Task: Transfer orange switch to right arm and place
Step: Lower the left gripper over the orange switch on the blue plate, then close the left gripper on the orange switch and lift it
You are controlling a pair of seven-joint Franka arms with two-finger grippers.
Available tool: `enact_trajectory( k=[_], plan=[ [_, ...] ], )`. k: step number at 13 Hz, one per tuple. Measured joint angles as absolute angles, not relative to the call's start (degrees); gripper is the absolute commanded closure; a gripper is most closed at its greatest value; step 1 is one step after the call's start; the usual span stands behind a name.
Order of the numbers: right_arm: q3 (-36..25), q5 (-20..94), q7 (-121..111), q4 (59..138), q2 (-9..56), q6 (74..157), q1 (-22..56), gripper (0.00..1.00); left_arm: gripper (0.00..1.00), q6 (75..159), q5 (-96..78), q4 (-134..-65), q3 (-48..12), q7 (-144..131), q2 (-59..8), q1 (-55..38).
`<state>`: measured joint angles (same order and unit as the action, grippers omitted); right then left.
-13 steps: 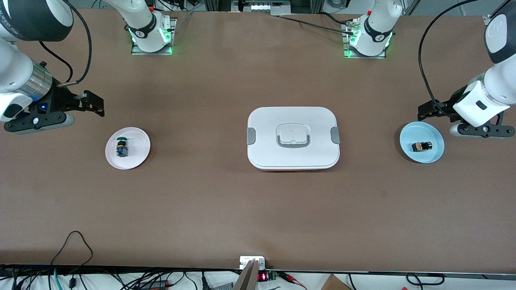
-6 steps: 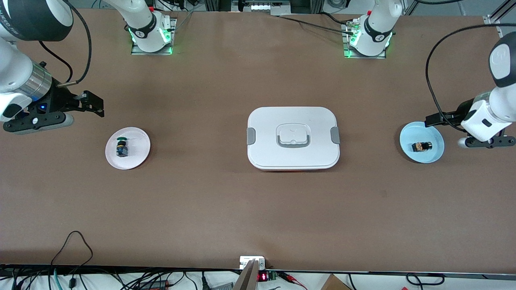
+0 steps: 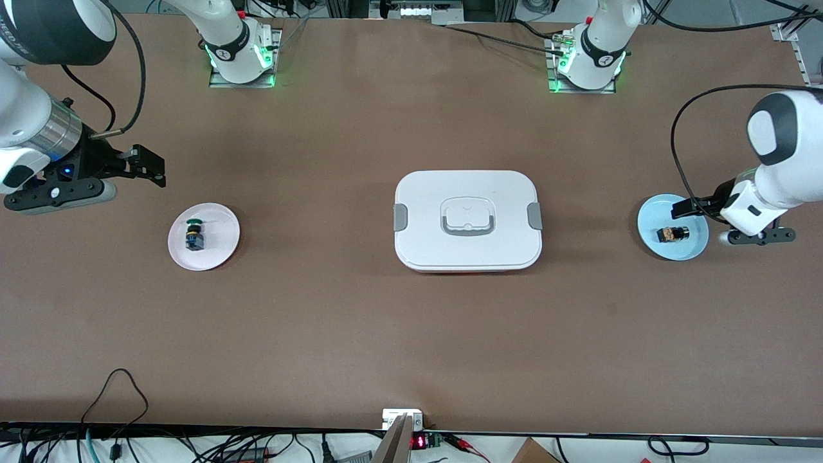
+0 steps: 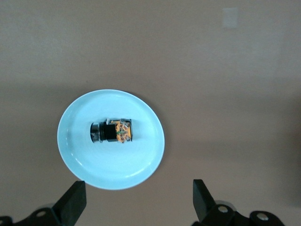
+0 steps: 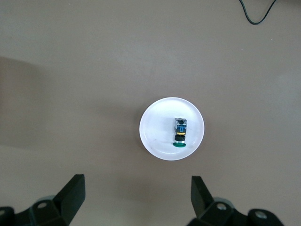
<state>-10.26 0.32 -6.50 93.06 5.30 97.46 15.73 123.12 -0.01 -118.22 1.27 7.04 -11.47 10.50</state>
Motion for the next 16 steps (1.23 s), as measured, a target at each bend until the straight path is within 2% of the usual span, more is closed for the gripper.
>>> enact_trajectory(
  k=[8,16],
  plan=[
    [-10.24,0.32,-6.50,93.05,5.30,97.93,15.82,0.00,0.00,137.94,-0.01,-122.02,1.27,10.25,-20.66,12.91],
    [-10.22,0.33,-6.50,93.05,5.30,97.95,15.84,0.00,0.00,139.54,-0.01,-122.09,1.29,11.54,-24.03,15.14]
  ],
)
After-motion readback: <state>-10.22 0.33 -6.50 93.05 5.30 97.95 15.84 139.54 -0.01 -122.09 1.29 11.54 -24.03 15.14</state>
